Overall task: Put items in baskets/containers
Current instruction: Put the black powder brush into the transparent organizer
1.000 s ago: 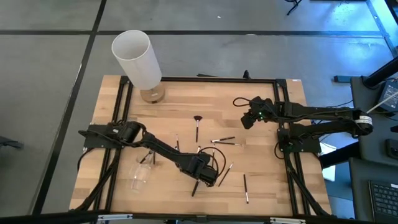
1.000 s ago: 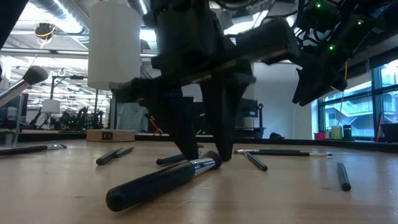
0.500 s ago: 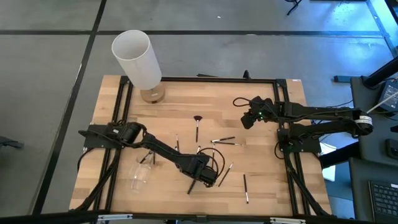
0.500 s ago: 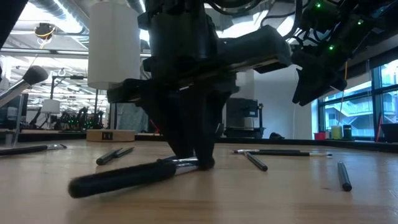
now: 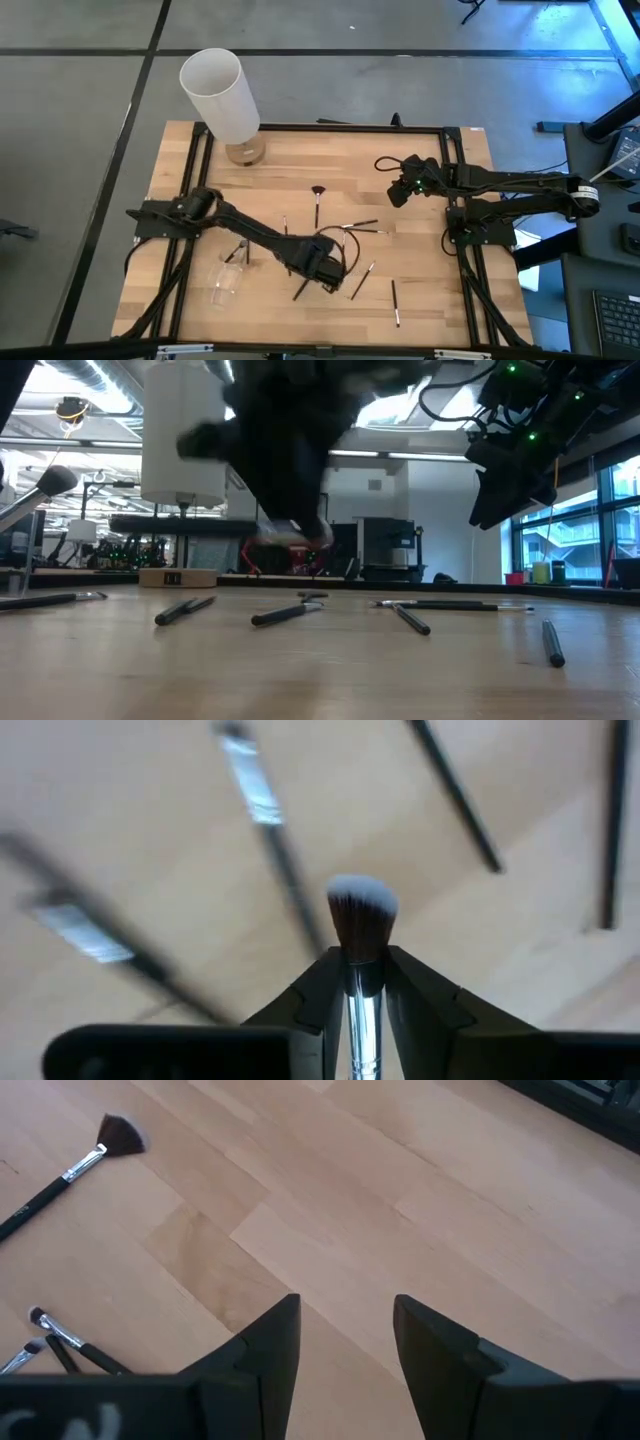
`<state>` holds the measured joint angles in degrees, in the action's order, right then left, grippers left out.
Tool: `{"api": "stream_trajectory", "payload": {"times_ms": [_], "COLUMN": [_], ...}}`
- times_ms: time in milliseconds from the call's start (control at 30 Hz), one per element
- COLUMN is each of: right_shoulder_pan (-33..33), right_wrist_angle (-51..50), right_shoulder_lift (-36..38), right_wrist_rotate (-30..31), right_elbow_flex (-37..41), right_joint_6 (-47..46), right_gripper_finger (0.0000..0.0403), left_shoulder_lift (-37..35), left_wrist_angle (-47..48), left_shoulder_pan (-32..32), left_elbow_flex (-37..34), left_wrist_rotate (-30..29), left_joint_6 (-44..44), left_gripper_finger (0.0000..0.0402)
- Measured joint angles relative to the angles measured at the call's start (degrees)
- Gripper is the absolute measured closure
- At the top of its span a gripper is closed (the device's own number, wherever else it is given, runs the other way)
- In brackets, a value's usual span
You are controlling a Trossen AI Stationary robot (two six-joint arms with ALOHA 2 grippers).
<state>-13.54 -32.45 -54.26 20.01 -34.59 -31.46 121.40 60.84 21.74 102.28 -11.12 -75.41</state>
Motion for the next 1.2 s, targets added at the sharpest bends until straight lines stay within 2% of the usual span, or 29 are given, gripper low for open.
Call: {"api": "stream_trajectory", "payload": {"times_ms": [133,233,333,467,533,600,700,867,1033,1200], "right_shoulder_pan": [0.0,0.0,0.0,0.0,0.0,0.0,0.0,0.0,0.0,0.0], "right_wrist_angle": [0.0,0.0,0.1,0.4,0.5,0.9,1.7,2.1,2.1,2.2], "right_shoulder_lift": [0.0,0.0,0.0,0.0,0.0,0.0,0.0,0.0,0.0,0.0], "right_wrist_rotate": [1.2,1.4,1.4,1.4,1.4,1.4,1.4,1.4,1.4,1.4], "right_elbow_flex": [0.0,0.0,0.0,0.0,0.0,0.2,0.9,1.2,1.2,1.2], "right_joint_6": [-0.1,-0.2,-0.5,-1.0,-1.1,-1.2,-1.3,-1.3,-1.3,-1.3], "right_gripper_finger": [0.0241,0.0241,0.0241,0.0241,0.0241,0.0241,0.0241,0.0241,0.0241,0.0241], "left_shoulder_lift": [-7.0,-12.4,-17.6,-22.0,-22.8,-23.5,-23.9,-24.7,-26.1,-31.0], "left_wrist_angle": [10.1,16.6,22.0,27.8,29.5,29.0,29.2,29.3,29.2,29.2], "left_shoulder_pan": [1.9,4.6,8.7,15.6,18.8,21.6,24.0,24.7,24.8,25.0], "left_elbow_flex": [0.0,0.0,0.0,0.0,0.0,-1.0,-3.4,-8.9,-15.4,-22.5], "left_wrist_rotate": [-4.5,-10.1,-20.9,-38.7,-44.9,-48.9,-50.7,-50.8,-47.9,-45.1], "left_joint_6": [-2.1,0.8,0.7,-4.0,-4.3,0.1,1.1,-4.7,-8.3,-12.1], "left_gripper_finger": [0.0339,0.0339,0.0336,0.0336,0.0337,0.0338,0.0338,0.0338,0.0338,0.0338]}}
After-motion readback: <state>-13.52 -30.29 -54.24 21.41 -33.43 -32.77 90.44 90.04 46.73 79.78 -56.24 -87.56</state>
